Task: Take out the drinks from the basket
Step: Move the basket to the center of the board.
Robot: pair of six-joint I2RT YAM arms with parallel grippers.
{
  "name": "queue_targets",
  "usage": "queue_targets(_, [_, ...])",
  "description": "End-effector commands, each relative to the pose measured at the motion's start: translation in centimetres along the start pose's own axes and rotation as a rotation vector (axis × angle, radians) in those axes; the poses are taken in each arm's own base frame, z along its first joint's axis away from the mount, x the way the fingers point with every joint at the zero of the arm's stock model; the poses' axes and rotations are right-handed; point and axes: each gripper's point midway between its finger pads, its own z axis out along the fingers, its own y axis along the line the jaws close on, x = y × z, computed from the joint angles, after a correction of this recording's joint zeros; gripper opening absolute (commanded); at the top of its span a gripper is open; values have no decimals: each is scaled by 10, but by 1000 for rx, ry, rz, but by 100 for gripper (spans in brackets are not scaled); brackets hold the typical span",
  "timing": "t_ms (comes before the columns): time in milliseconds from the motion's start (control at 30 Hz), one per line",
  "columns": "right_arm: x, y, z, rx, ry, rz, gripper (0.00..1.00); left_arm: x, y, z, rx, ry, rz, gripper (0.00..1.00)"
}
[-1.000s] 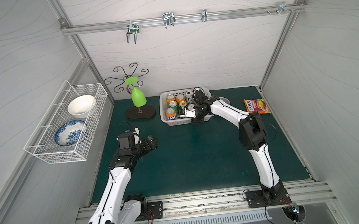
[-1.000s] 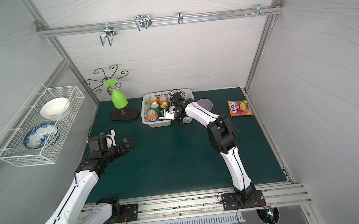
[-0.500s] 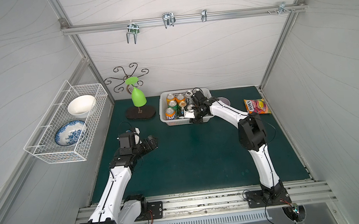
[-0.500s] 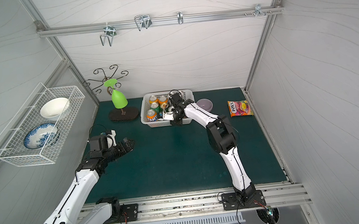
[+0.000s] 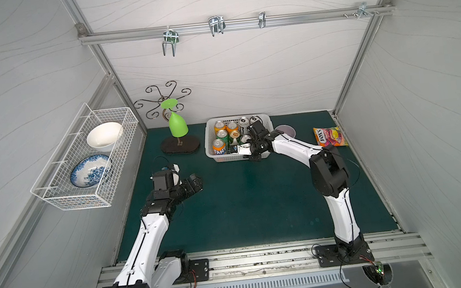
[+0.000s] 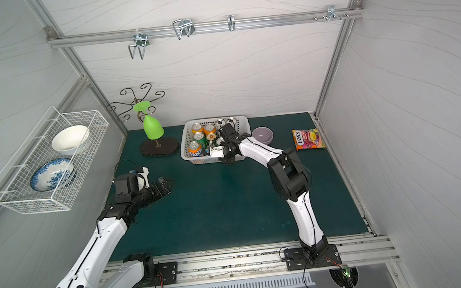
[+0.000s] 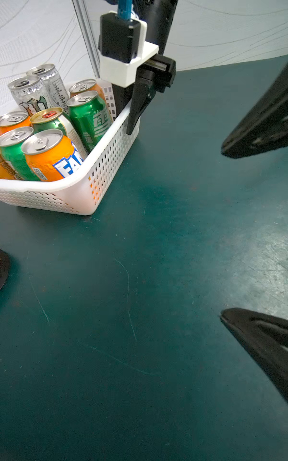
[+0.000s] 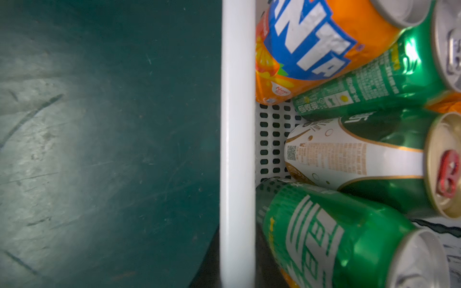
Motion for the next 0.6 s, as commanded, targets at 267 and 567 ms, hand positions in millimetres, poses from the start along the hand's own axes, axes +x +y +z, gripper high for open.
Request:
queue_targets(267, [-19, 48, -44, -102, -46, 29, 12, -9, -5, -1, 26, -31, 1, 98])
queue_targets(567, [-21, 75, -55, -134, -43, 31, 12, -10, -5, -1, 31, -34, -7, 98])
